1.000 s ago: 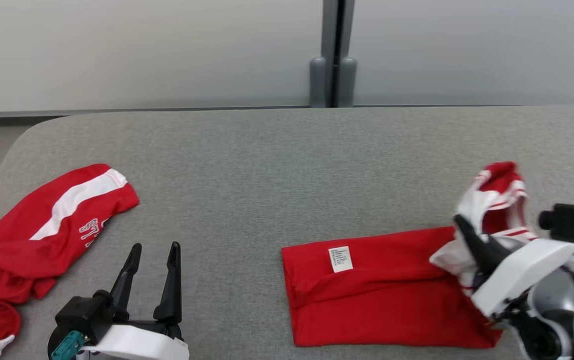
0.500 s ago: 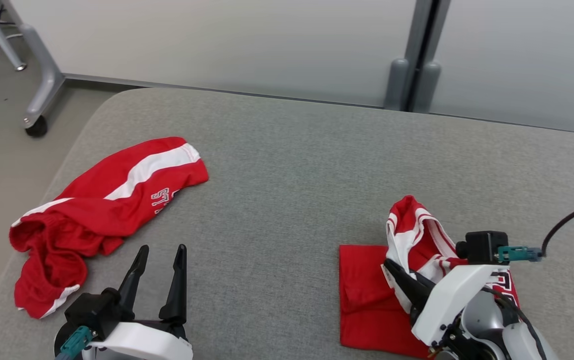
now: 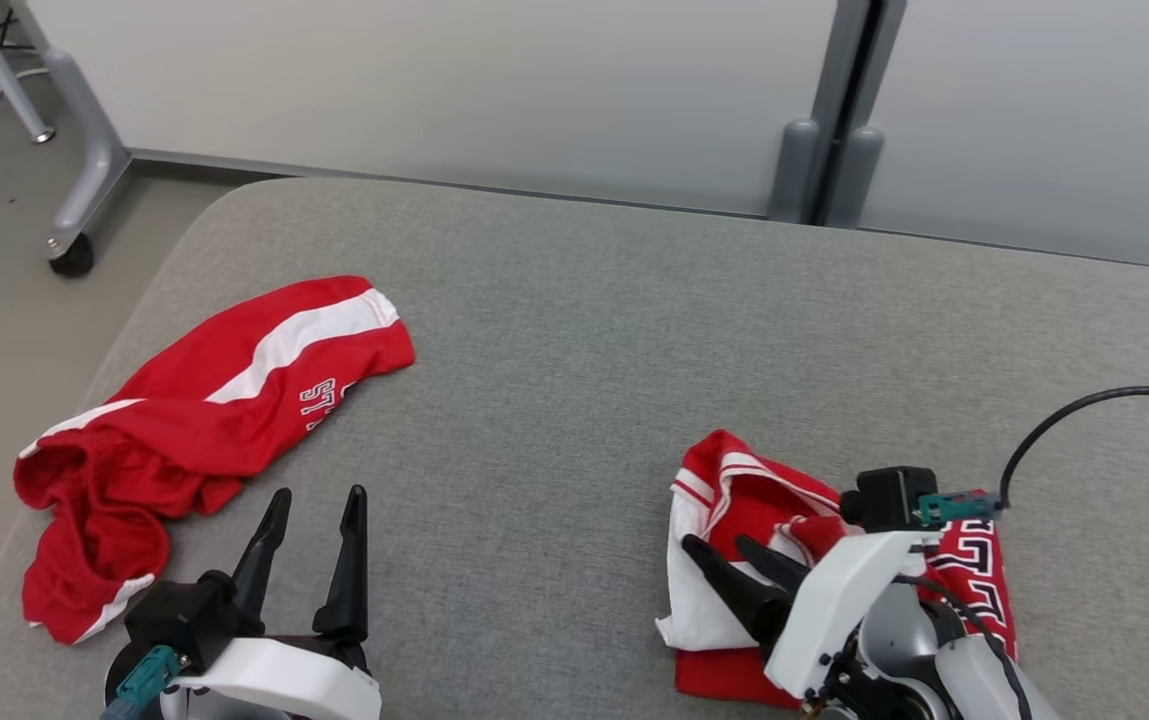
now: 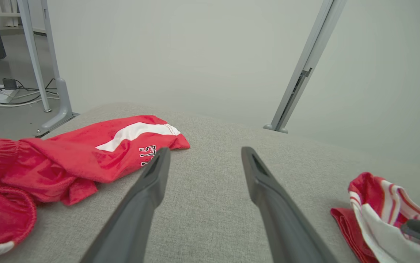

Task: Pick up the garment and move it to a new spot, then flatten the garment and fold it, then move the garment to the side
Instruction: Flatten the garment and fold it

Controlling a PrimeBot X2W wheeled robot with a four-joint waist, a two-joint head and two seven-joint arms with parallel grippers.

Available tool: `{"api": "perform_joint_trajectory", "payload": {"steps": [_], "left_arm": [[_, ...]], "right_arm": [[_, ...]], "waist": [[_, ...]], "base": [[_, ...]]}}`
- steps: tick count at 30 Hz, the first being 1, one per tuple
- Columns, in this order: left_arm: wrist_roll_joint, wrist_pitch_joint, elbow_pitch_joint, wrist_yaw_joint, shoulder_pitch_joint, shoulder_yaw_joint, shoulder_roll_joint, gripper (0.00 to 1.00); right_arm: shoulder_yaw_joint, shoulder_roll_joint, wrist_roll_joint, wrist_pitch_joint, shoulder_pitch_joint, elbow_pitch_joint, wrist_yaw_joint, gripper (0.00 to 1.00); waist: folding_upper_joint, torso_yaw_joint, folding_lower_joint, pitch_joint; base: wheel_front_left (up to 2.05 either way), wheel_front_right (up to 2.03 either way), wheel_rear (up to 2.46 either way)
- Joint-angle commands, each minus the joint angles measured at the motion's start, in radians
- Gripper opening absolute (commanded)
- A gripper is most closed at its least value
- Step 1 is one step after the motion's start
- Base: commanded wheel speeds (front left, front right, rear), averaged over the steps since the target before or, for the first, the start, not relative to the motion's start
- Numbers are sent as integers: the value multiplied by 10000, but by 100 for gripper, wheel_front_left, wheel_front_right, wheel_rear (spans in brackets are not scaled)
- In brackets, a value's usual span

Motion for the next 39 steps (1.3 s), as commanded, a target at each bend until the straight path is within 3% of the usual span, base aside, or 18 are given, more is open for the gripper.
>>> {"api": "perform_joint_trajectory", "payload": {"steps": [1,7,13,22,32,33,34,39], "left_arm": [[-16,-44,17,9,-6,57,52,100],[-47,-48,-38,78,133,153,118,100],[41,-45,-239,107,236,167,190,100],[84,-49,-440,144,354,159,240,100],[20,13,-535,204,361,100,271,100],[15,24,-535,220,356,90,269,100],[11,24,-534,224,347,81,266,100],[-20,46,-504,224,260,21,227,100]], "right_arm": [[171,-54,123,6,-107,-290,7,100],[160,-252,393,-226,-118,-2163,7,100],[-1504,-747,-278,-1264,-3,-3324,7,100],[-3749,-829,-2175,-2592,475,-2677,7,100],[-4111,-613,-3109,-2626,325,-1518,7,100],[-4043,-603,-3223,-2598,297,-1336,7,40],[-3945,-599,-3329,-2544,266,-1139,7,0],[-3802,-448,-3878,-2439,33,423,7,0]], "waist": [[-1,-203,0,-130],[-1,-753,0,-407],[-1,-1049,0,-490],[-1,-1062,0,-586],[-1,-1011,0,-554],[-1,-1002,0,-551],[-1,-990,0,-550],[-1,-864,0,-539]], "base": [[0,0,0],[0,0,0],[0,0,0],[0,0,0],[0,0,0],[0,0,0],[0,0,0],[0,0,0]]}}
